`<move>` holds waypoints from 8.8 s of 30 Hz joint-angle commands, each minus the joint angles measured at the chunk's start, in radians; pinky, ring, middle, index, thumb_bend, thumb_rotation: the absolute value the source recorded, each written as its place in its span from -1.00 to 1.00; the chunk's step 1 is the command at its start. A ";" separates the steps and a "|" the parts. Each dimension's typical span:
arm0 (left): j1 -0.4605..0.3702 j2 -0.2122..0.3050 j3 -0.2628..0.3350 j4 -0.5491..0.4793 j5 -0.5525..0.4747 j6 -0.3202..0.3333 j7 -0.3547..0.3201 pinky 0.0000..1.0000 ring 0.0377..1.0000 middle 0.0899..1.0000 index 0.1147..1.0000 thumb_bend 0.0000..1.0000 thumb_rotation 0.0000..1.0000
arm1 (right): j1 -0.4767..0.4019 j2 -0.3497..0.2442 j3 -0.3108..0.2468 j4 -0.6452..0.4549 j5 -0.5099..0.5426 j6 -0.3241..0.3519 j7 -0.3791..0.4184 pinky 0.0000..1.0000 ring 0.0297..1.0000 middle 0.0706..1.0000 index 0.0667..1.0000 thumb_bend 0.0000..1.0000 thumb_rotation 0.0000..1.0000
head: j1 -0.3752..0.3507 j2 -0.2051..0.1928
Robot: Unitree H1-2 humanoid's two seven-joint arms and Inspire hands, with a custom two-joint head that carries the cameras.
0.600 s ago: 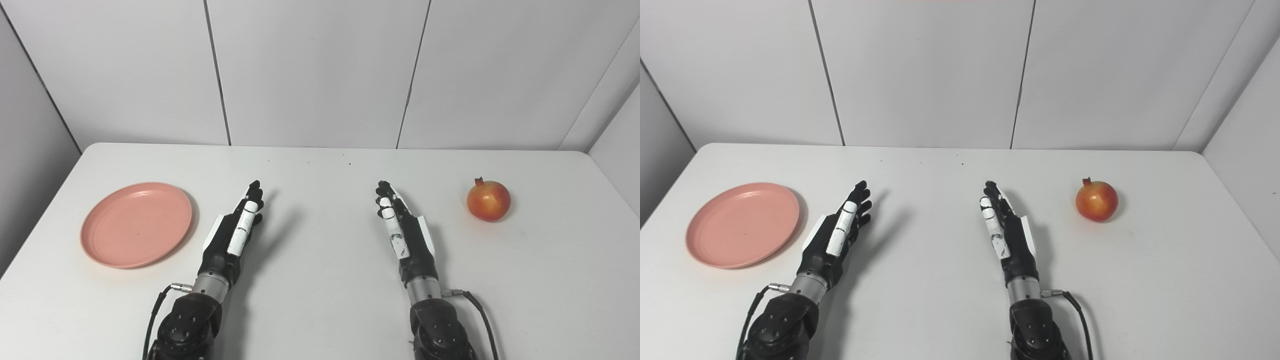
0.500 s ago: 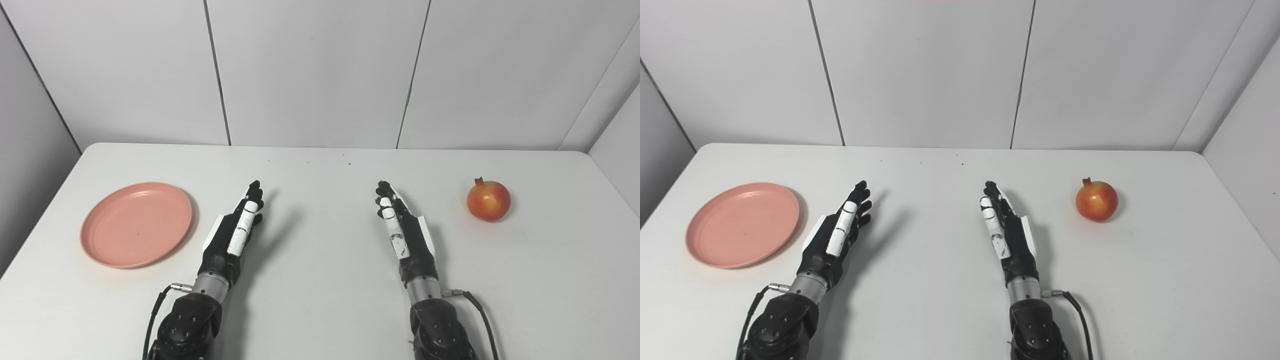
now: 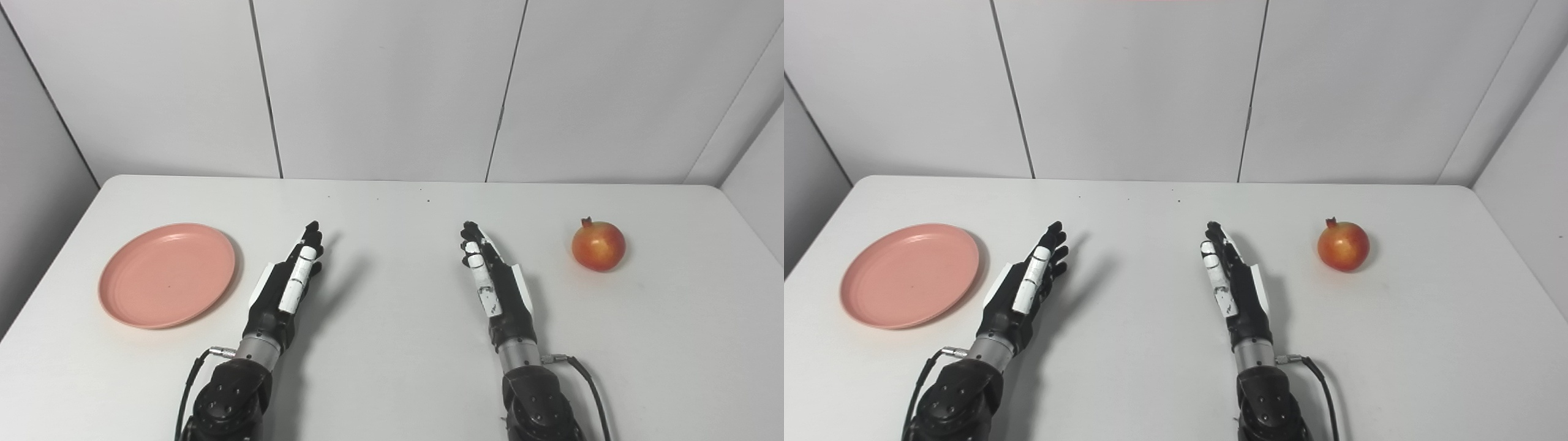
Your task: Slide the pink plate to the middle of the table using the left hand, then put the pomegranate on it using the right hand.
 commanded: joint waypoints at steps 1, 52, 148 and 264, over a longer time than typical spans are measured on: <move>-0.040 0.005 -0.002 -0.019 -0.002 -0.011 -0.003 0.95 0.97 1.00 1.00 0.27 1.00 | -0.014 0.001 -0.003 0.005 0.001 -0.014 -0.005 0.74 0.77 0.77 0.76 -0.11 1.00 | 0.001 -0.001; -0.038 -0.061 -0.062 0.046 0.070 -0.051 0.056 0.93 0.98 1.00 0.99 0.37 1.00 | 0.004 -0.067 -0.047 0.034 0.090 -0.035 0.051 0.86 0.81 0.80 0.81 -0.07 0.98 | 0.330 -0.083; -0.060 -0.072 -0.040 0.067 0.181 -0.270 0.163 0.90 0.96 0.97 0.95 0.22 1.00 | -0.011 -0.108 -0.050 0.102 0.118 -0.114 0.076 0.90 0.85 0.83 0.84 0.00 0.93 | 0.477 -0.141; -0.141 0.137 0.400 0.114 0.038 -0.298 0.435 0.50 0.60 0.60 0.56 0.27 1.00 | -0.031 -0.121 -0.068 0.153 0.140 -0.163 0.091 0.96 0.86 0.85 0.85 -0.07 0.88 | 0.532 -0.164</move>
